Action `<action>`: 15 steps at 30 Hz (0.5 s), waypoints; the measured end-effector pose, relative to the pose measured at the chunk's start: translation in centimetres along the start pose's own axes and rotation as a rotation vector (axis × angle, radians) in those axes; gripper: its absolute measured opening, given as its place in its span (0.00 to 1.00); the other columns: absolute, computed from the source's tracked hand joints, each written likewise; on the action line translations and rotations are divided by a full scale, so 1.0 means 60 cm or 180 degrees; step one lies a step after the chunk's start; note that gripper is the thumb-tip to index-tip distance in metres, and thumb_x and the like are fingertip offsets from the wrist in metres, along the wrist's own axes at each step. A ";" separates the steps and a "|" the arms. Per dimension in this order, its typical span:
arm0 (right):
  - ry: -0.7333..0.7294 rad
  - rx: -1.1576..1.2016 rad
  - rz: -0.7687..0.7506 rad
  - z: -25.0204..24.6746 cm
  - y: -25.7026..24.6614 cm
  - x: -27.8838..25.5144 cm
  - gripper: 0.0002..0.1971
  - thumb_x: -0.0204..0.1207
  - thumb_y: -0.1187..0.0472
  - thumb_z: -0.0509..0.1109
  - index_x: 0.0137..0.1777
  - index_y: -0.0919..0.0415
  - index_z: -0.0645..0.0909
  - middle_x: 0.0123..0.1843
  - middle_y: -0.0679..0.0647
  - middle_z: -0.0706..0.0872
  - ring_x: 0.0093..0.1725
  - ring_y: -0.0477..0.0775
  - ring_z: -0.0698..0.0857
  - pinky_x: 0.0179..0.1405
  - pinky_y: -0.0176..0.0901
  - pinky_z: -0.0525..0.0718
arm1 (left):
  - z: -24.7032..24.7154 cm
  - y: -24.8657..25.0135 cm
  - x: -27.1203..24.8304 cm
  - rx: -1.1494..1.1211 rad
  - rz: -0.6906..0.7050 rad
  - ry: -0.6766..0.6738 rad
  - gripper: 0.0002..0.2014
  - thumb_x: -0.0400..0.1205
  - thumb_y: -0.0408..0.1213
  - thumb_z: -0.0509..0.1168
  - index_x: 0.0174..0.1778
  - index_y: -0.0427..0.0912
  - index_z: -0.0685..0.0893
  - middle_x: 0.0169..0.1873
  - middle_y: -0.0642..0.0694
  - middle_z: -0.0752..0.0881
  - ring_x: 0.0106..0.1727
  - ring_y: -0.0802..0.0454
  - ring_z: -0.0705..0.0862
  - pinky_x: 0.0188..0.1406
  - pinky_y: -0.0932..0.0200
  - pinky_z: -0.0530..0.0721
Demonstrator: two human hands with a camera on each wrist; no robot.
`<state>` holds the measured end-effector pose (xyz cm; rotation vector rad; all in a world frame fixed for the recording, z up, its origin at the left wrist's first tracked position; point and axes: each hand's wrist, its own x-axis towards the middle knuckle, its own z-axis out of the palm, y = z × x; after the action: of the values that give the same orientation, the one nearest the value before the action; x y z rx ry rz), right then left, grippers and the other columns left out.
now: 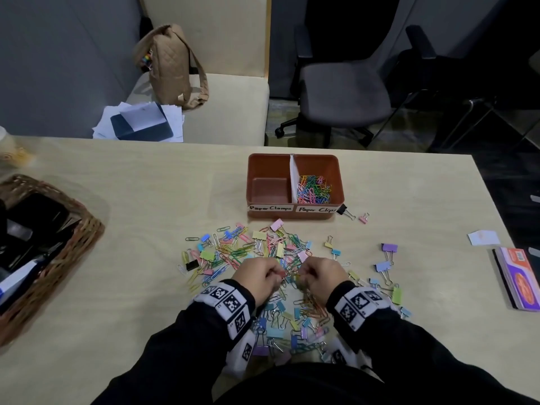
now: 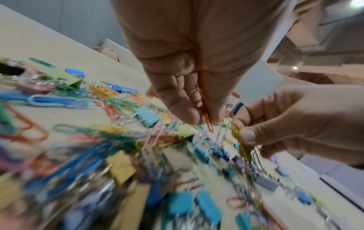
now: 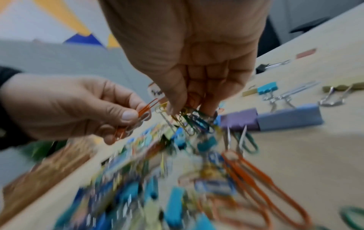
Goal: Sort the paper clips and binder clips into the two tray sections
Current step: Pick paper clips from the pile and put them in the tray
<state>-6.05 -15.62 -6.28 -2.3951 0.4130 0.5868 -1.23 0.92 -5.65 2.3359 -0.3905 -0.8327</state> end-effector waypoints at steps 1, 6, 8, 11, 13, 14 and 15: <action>-0.0022 0.0265 0.0067 -0.009 -0.001 0.001 0.13 0.76 0.69 0.67 0.36 0.49 0.79 0.32 0.41 0.84 0.33 0.39 0.81 0.30 0.27 0.73 | -0.008 0.010 0.004 -0.0020 0.0029 0.0061 0.05 0.83 0.35 0.66 0.49 0.48 0.86 0.42 0.55 0.85 0.45 0.58 0.82 0.51 0.62 0.80; -0.0211 0.2233 0.0383 -0.050 0.002 0.001 0.09 0.77 0.78 0.66 0.39 0.65 0.78 0.32 0.62 0.84 0.24 0.48 0.85 0.30 0.43 0.83 | -0.053 0.064 0.033 -0.0345 0.0163 0.0184 0.04 0.83 0.34 0.65 0.47 0.45 0.85 0.34 0.57 0.82 0.32 0.66 0.81 0.35 0.72 0.77; -0.0265 0.2860 0.0460 -0.065 0.004 0.001 0.08 0.78 0.80 0.63 0.41 0.69 0.76 0.32 0.65 0.84 0.25 0.51 0.87 0.26 0.42 0.86 | -0.071 0.082 0.048 -0.0556 0.0162 0.0169 0.06 0.83 0.32 0.65 0.44 0.46 0.83 0.31 0.53 0.84 0.26 0.65 0.82 0.32 0.68 0.82; -0.0369 0.3663 0.0582 -0.080 0.012 0.004 0.09 0.79 0.80 0.61 0.41 0.69 0.75 0.34 0.66 0.85 0.29 0.57 0.89 0.26 0.46 0.89 | -0.093 0.114 0.069 -0.0585 0.0207 0.0119 0.04 0.83 0.31 0.64 0.45 0.43 0.83 0.31 0.49 0.86 0.27 0.61 0.84 0.30 0.65 0.84; -0.0508 0.3952 0.0662 -0.088 0.018 0.005 0.09 0.79 0.78 0.61 0.42 0.66 0.74 0.34 0.64 0.86 0.30 0.59 0.89 0.29 0.47 0.90 | -0.104 0.141 0.088 -0.0590 0.0261 0.0172 0.03 0.83 0.31 0.65 0.48 0.40 0.84 0.34 0.47 0.86 0.31 0.56 0.85 0.32 0.63 0.87; -0.0560 0.4099 0.0706 -0.091 0.021 0.005 0.09 0.80 0.78 0.61 0.43 0.65 0.74 0.35 0.64 0.86 0.31 0.60 0.89 0.29 0.47 0.90 | -0.108 0.153 0.099 -0.0609 0.0254 0.0217 0.03 0.83 0.31 0.65 0.48 0.39 0.84 0.35 0.46 0.86 0.33 0.54 0.86 0.33 0.62 0.88; -0.0592 0.4270 0.0740 -0.094 0.023 0.004 0.08 0.80 0.77 0.60 0.44 0.65 0.74 0.35 0.64 0.86 0.31 0.59 0.89 0.28 0.47 0.90 | -0.112 0.165 0.113 -0.0604 0.0236 0.0261 0.03 0.83 0.30 0.65 0.49 0.39 0.84 0.36 0.45 0.86 0.35 0.52 0.86 0.36 0.60 0.89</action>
<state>-4.71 -20.30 -3.15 -1.0134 0.7080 0.4016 7.61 -6.67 1.62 2.1586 -0.3453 -0.7045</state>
